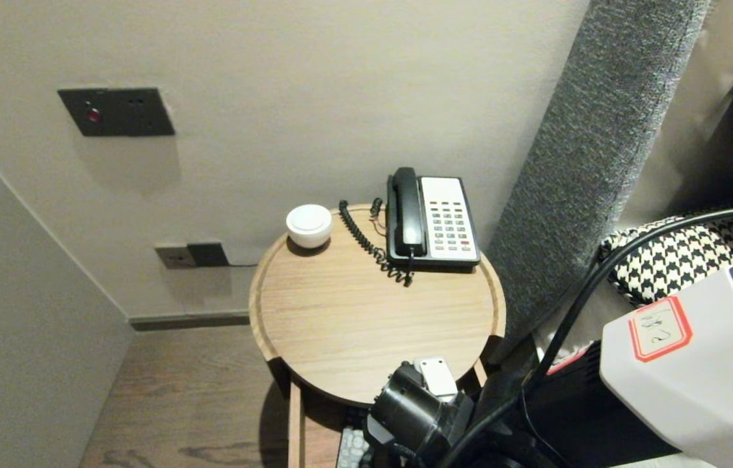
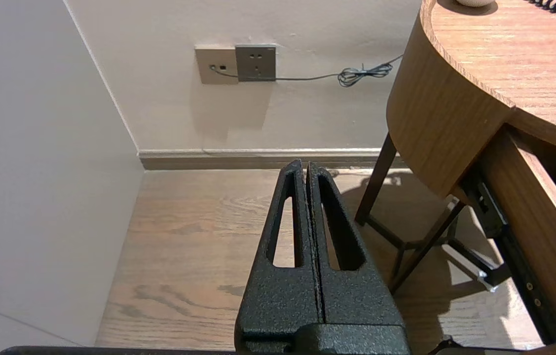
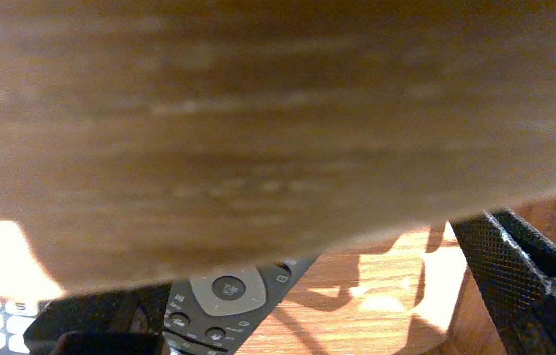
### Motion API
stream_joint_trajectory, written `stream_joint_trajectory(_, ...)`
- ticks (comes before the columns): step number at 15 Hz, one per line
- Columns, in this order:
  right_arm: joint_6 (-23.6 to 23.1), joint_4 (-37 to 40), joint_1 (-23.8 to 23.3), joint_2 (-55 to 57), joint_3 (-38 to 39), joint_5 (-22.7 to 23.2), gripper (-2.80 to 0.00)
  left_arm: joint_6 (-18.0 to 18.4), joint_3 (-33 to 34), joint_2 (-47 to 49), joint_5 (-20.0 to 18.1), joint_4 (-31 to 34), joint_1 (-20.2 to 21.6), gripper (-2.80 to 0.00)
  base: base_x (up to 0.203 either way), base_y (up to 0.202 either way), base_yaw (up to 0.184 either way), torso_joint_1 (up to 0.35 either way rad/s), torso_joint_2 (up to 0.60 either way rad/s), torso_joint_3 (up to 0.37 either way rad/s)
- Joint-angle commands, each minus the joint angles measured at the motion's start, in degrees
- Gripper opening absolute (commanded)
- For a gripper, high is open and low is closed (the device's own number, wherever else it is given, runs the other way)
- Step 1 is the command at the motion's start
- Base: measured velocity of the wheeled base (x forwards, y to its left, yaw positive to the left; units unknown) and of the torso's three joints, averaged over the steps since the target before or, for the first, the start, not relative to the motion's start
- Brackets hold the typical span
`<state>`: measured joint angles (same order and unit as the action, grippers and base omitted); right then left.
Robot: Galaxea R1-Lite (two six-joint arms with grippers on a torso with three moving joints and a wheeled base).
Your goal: Take the remote control out of the drawer one by one and place them on the table
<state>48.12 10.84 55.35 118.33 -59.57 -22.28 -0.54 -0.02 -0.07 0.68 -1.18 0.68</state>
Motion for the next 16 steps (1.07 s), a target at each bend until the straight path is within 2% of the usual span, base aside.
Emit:
stream_joint_trajectory(1,0.22,0.59,0.29,-0.03,-0.46,-0.22,0.0,0.01,0.02,-0.08,0.02,-0.05,0.02,-2.8,0.0,0.0,0.0,0.0,0.0,0.0)
stream_joint_trajectory(2,0.22,0.67,0.29,-0.03,-0.46,-0.22,-2.8,-0.03,0.02,-0.04,0.02,-0.05,0.02,-2.8,0.0,0.0,0.0,0.0,0.0,0.0)
stream_joint_trajectory(12,0.52,0.67,-0.15,-1.59,-0.33,-0.22,-2.8,0.01,0.02,-0.1,0.02,-0.05,0.02,-2.8,0.0,0.0,0.0,0.0,0.0,0.0)
stream_joint_trajectory(16,0.37,1.25,-2.43,-6.38,-0.4,0.24,-2.8,0.01,0.02,-0.1,0.02,-0.05,0.02,-2.8,0.0,0.0,0.0,0.0,0.0,0.0)
